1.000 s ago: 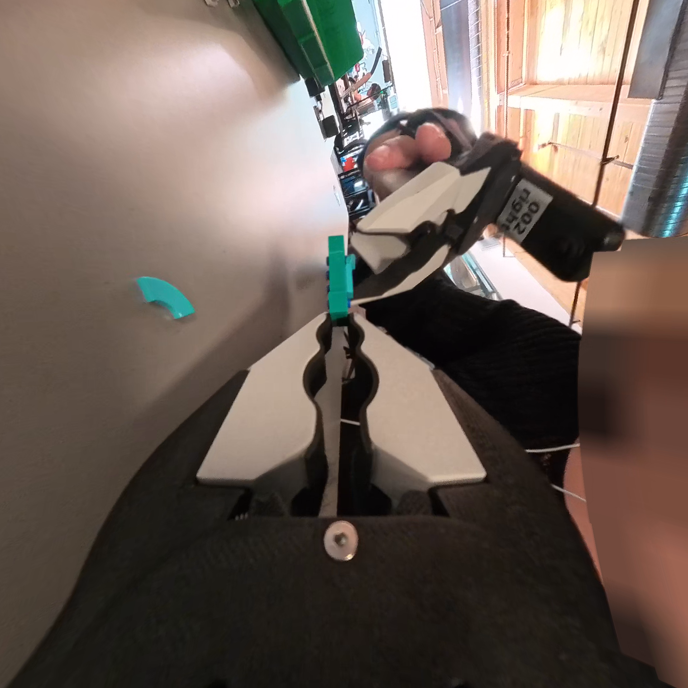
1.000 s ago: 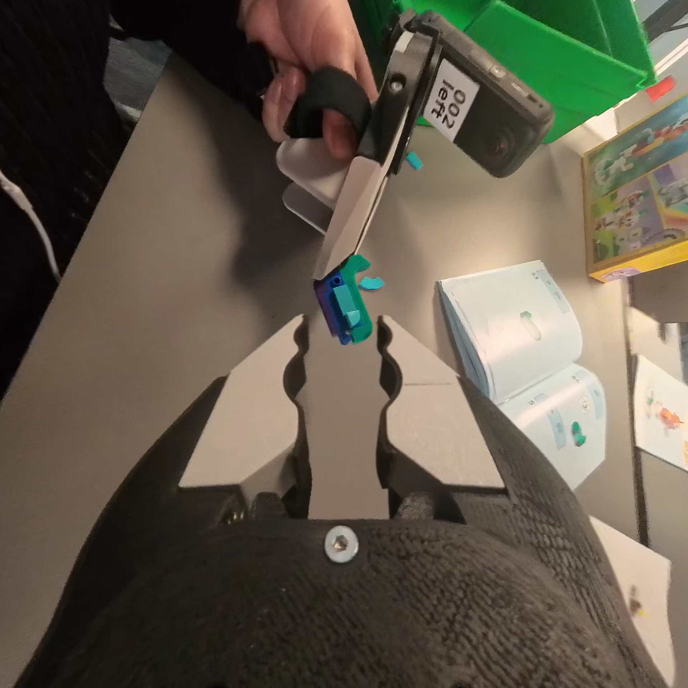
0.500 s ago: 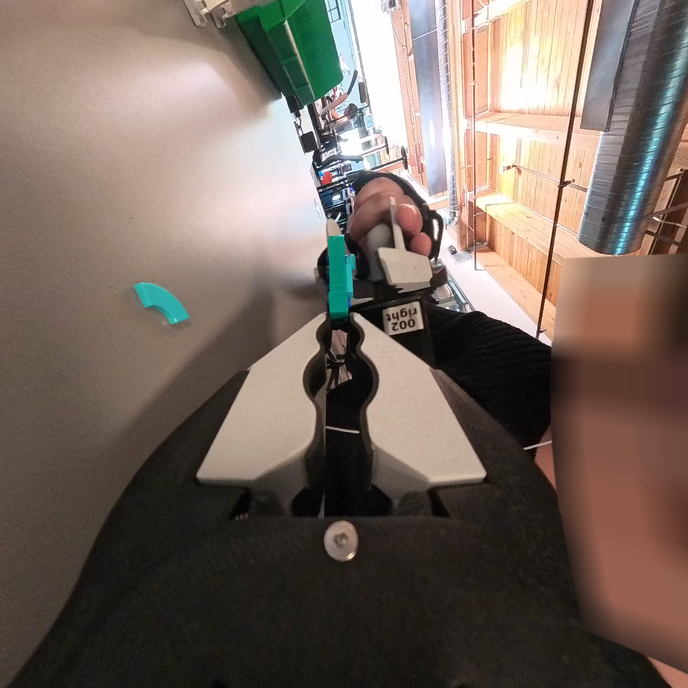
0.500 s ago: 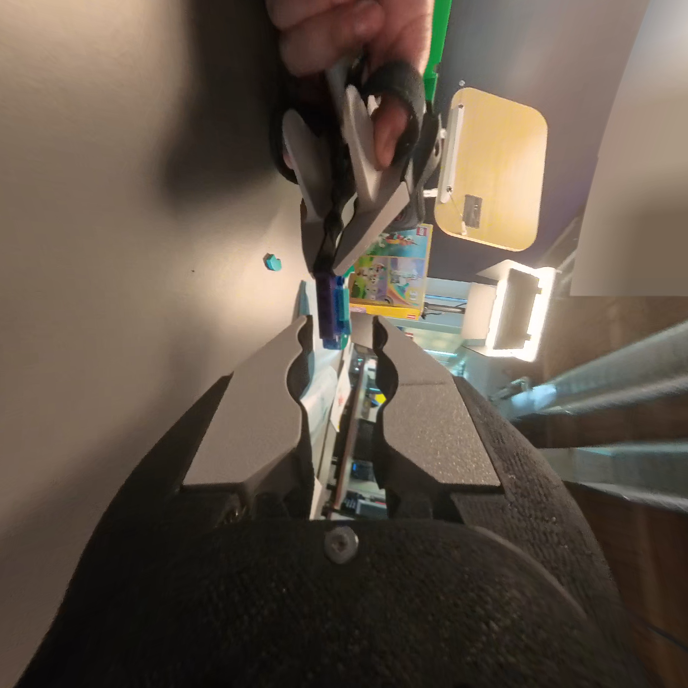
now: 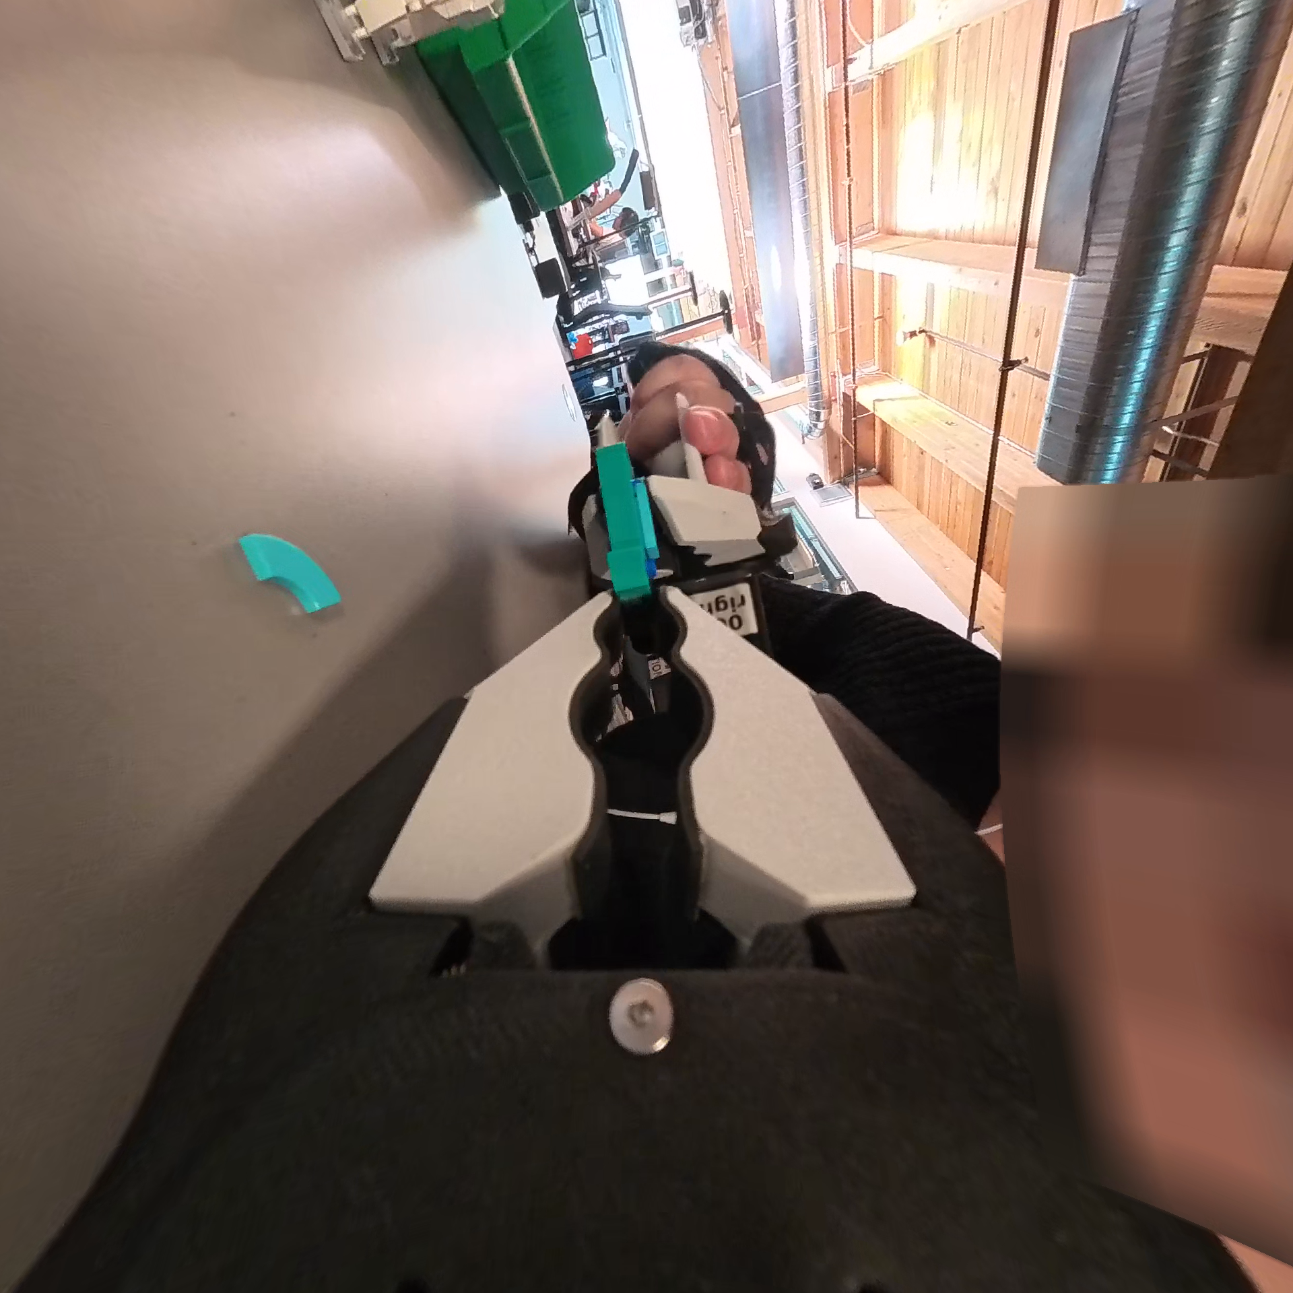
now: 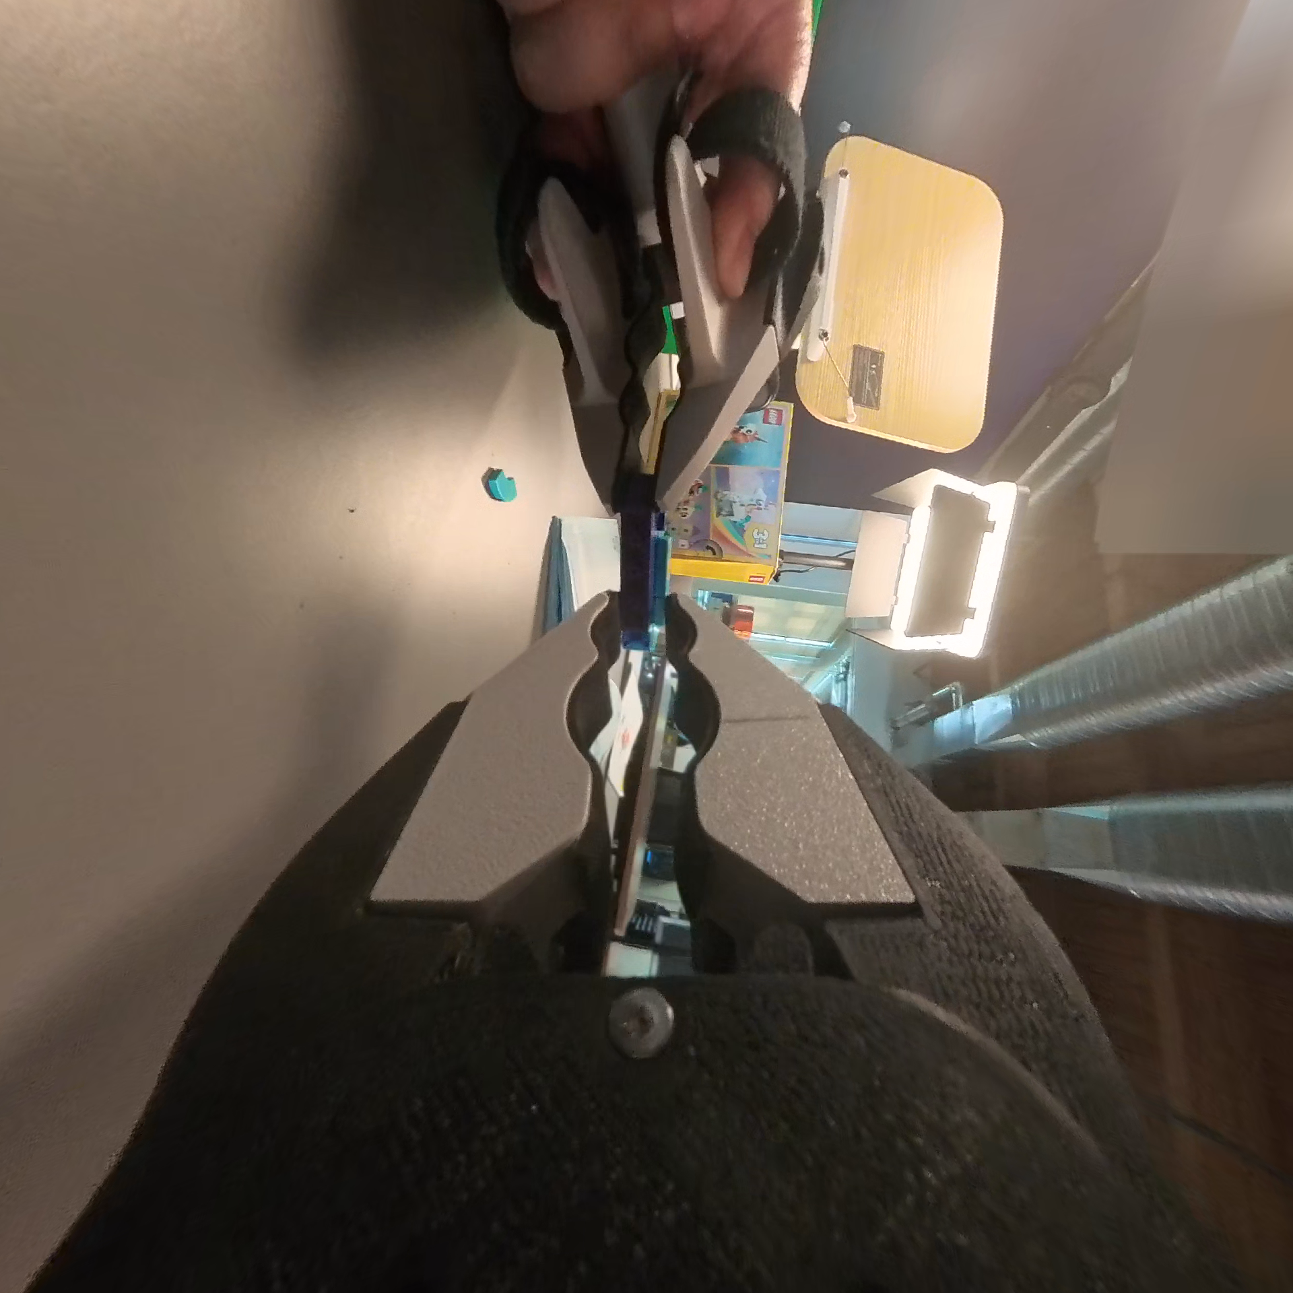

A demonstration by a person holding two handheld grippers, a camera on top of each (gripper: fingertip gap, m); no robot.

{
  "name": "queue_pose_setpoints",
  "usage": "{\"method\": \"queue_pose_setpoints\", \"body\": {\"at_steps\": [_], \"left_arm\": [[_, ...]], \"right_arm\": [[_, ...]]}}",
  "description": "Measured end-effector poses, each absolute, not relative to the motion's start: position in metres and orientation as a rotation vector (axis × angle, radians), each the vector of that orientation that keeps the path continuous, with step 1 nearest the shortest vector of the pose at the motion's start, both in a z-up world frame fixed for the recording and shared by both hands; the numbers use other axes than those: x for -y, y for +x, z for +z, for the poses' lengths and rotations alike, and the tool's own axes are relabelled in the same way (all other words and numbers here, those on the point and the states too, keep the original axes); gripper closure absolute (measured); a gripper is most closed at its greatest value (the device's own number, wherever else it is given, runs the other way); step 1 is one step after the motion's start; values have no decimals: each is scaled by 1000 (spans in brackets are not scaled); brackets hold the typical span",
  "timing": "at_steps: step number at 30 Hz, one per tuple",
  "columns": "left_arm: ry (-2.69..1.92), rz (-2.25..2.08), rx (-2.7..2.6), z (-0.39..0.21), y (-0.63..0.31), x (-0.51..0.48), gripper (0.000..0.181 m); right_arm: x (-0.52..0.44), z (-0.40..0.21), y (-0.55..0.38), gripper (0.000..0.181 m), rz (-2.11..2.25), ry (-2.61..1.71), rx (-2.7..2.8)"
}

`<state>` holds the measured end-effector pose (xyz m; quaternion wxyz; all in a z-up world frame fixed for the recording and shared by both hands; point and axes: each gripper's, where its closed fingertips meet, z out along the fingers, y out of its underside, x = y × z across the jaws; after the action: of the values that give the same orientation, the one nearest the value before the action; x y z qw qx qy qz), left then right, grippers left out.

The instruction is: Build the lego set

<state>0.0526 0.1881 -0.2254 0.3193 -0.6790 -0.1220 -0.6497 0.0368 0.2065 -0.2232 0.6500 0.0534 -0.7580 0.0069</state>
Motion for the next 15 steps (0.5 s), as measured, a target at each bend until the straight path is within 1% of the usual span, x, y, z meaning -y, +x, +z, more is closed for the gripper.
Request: {"method": "queue_pose_setpoints", "body": {"at_steps": [4, 7, 8, 10, 11, 12, 15], "left_arm": [[-1786, -1701, 332, -226, 51, -189, 174], [-1799, -1677, 322, -227, 52, -189, 174], [-1805, -1654, 320, -228, 51, -190, 175], [-1799, -1643, 327, -228, 49, -191, 175], [-1801, -1632, 330, -228, 49, -191, 175], [-1814, -1607, 327, -229, 48, -192, 175], [-1944, -1353, 222, -241, 48, -198, 174]], "right_arm": [[-207, -225, 36, 171, 26, 99, 1734], [-206, -223, 38, 170, 173, 23, 1735], [-207, -225, 40, 165, 237, -14, 1757], [-216, -227, 43, 132, 361, -138, 1802], [-224, -224, 44, 122, 418, -201, 1797], [-231, -219, 46, 118, 472, -250, 1770], [-257, -198, 49, 117, 641, -396, 1618]]}}
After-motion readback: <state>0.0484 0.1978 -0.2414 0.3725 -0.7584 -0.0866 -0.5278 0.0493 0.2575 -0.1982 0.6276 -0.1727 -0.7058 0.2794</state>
